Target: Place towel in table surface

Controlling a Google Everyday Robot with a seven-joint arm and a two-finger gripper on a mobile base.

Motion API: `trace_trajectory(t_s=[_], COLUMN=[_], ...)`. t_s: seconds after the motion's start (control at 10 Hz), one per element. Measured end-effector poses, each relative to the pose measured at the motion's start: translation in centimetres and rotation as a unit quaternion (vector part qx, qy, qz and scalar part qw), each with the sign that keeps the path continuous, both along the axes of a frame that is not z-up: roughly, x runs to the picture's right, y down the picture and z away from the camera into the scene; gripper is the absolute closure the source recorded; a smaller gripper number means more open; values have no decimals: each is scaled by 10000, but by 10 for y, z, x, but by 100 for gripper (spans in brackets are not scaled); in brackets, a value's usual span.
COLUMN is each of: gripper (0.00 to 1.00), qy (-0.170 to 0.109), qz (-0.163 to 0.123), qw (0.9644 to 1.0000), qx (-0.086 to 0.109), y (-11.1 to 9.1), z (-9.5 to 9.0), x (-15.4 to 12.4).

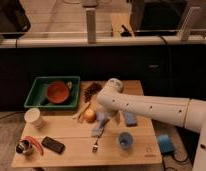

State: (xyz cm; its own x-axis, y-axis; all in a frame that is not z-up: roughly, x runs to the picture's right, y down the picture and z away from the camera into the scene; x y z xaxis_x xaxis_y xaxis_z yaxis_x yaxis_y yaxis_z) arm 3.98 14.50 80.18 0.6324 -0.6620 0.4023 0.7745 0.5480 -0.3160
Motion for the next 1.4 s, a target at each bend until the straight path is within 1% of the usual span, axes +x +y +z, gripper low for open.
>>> trace_trajectory(t_s=[0.1,0.7,1.4], gripper=[20,20,20], qy=[-28,-157,-308], qz=[42,156,136], qw=[10000,9994,9986], qx=[-62,-267,-401], y=[3,15,28], z=[4,17,26], x=[-1,-13,-27])
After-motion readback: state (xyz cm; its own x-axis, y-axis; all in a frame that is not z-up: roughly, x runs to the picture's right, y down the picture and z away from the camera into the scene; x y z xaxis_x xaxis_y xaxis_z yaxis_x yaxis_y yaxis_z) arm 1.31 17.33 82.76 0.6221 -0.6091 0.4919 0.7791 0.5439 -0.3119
